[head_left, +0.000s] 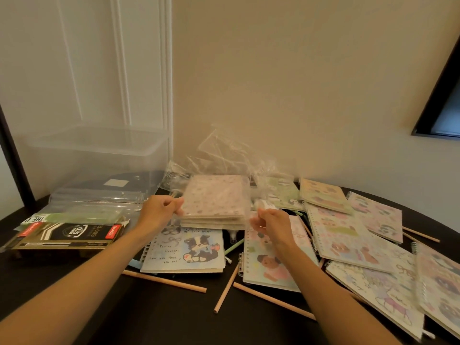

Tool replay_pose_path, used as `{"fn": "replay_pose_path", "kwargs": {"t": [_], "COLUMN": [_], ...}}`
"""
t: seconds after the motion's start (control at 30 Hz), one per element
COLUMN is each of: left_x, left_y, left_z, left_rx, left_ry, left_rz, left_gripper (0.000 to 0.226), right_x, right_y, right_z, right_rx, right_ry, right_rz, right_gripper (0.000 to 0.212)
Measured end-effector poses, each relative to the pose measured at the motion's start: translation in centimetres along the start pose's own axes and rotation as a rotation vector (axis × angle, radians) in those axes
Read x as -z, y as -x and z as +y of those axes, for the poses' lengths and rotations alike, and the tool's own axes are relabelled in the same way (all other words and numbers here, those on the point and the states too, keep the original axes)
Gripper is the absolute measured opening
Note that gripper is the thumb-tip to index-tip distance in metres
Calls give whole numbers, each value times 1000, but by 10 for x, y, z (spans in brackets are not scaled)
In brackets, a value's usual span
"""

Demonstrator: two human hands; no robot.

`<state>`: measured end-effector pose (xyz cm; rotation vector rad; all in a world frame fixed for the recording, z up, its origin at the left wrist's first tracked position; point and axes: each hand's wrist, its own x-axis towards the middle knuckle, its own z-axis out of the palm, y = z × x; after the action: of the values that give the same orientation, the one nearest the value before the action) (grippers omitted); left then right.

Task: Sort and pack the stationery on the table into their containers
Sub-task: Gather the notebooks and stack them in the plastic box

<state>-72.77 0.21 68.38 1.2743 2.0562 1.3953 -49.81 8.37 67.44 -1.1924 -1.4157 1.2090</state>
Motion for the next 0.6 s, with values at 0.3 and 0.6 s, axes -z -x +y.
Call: {"fn": "replay_pose_path", "kwargs": {"t": [0.3, 0.6], "left_x": [-25, -22], "left_y": [-24, -40], "left_z": [6, 14], "left_rx": [233, 564], "left_ry": [-137, 315], "left_rz": [24, -272], "left_gripper": [25, 21], "right_x": [-13, -12], "right_y": [-16, -18], "right_z": [6, -6], "right_rx": [-305, -416], "right_ry": [-182, -330], "right_rz": [40, 150], "right_gripper": [32, 12]}}
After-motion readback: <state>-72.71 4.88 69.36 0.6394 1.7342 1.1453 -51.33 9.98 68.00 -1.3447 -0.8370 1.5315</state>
